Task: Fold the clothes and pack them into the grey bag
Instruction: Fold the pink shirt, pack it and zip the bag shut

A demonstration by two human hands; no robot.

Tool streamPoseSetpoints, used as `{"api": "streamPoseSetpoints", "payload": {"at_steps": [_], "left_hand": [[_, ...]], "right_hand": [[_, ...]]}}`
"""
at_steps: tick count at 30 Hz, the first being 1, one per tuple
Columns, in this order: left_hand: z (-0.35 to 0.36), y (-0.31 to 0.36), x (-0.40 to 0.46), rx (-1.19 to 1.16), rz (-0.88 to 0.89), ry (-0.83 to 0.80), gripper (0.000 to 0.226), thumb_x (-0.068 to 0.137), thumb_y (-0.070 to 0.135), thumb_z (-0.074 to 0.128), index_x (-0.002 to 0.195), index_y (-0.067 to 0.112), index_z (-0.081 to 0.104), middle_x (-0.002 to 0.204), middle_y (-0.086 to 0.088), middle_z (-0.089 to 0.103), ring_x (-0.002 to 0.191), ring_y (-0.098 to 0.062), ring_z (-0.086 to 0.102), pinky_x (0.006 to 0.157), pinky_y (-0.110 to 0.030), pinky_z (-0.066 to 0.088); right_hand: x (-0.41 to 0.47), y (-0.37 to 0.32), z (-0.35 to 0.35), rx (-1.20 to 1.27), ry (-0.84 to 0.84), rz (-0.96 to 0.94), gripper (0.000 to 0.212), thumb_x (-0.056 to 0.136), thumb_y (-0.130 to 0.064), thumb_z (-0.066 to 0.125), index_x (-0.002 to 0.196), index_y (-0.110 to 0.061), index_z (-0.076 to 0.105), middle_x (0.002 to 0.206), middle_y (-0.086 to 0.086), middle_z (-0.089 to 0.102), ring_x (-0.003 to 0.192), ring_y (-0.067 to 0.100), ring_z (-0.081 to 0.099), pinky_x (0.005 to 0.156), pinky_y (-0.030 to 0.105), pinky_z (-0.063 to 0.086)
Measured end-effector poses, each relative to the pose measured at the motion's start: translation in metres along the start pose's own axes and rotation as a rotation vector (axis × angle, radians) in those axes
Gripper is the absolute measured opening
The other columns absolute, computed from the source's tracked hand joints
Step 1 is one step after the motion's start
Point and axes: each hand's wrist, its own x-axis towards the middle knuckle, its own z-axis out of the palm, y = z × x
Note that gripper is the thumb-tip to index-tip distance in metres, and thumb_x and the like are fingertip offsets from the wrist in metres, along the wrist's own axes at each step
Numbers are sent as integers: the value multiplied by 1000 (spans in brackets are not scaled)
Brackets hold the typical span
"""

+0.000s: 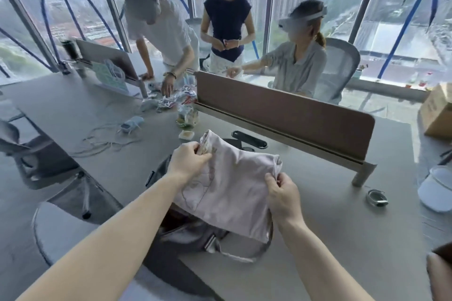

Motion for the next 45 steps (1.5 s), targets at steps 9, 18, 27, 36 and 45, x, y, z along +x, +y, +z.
{"api": "streamPoseSetpoints", "payload": {"at_steps": [9,18,27,36,45], "left_hand": [[-18,-82,85,72,115,-158,16,84,24,62,91,10,66,86,-6,69,85,-25,62,74,-36,50],[17,-148,92,475,196,-357,21,92,20,44,108,15,55,110,-9,66,104,-33,59,75,-36,46],[1,-157,111,596,15,-359,29,92,39,45,106,25,66,126,-3,57,118,-28,48,92,-39,45],[14,-138,84,244,39,-330,32,79,15,53,51,14,37,56,0,45,65,-30,51,54,-33,33],[49,-51,33,103,216,-404,35,83,33,56,58,9,57,52,-1,46,56,-20,47,56,-34,40]], "right_hand": [[0,-21,137,-205,106,32,17,89,-17,54,76,-6,54,67,-1,56,62,16,47,58,32,37],[0,15,155,-879,53,73,26,97,-28,42,107,-12,59,103,4,60,93,23,52,66,32,35],[-5,40,130,-834,106,308,38,90,-31,48,127,-22,44,112,7,64,99,30,59,70,34,45],[-2,52,86,-642,342,220,18,87,-5,46,86,-10,63,85,10,67,77,29,50,63,34,35],[-15,39,-16,-593,584,187,21,86,-1,48,81,-7,67,74,8,60,76,31,49,64,32,33]]}}
